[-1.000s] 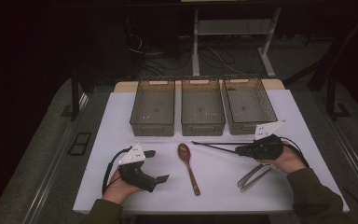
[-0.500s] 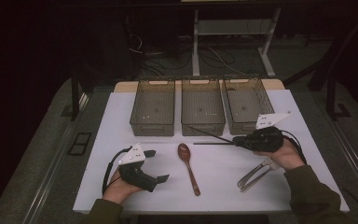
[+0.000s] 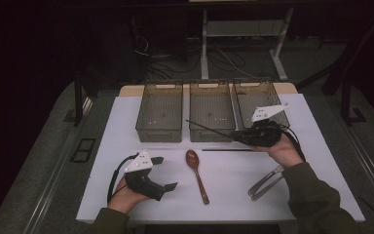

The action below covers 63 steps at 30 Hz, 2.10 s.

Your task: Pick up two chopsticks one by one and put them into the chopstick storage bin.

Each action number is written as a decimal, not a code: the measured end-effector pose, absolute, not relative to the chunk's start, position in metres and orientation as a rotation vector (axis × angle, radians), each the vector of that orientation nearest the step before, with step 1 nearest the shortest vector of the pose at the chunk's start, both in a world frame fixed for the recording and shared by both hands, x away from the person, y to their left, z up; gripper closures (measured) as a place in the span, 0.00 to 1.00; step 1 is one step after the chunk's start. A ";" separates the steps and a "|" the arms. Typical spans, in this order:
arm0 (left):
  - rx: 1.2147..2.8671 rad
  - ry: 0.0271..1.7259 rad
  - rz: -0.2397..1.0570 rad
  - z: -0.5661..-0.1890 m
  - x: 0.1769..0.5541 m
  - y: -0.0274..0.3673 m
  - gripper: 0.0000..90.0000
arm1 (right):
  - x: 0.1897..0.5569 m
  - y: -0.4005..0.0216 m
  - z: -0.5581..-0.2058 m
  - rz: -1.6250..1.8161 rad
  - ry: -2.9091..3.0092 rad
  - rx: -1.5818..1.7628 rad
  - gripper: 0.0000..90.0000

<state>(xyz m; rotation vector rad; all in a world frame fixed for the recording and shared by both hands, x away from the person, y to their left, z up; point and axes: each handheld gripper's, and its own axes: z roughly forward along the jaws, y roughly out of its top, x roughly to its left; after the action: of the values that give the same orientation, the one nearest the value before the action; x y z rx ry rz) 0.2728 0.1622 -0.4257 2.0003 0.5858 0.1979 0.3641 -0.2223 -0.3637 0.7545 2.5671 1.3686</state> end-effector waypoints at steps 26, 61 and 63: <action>1.976 0.590 0.203 -0.425 0.272 0.162 0.00 | 0.417 -0.126 -0.344 1.254 2.495 0.914 0.94; 1.960 0.571 0.189 -0.423 0.272 0.163 0.00 | 0.476 -0.009 -0.377 1.133 2.480 1.119 0.83; 1.960 0.572 0.189 -0.423 0.272 0.163 0.00 | 0.475 -0.010 -0.375 1.144 2.483 1.111 0.79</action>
<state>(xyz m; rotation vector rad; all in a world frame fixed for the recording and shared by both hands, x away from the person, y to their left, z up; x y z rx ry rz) 0.2721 0.1626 -0.4234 1.9602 0.5723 0.1887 0.4753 -0.0103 -0.3750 1.1112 2.4830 1.1442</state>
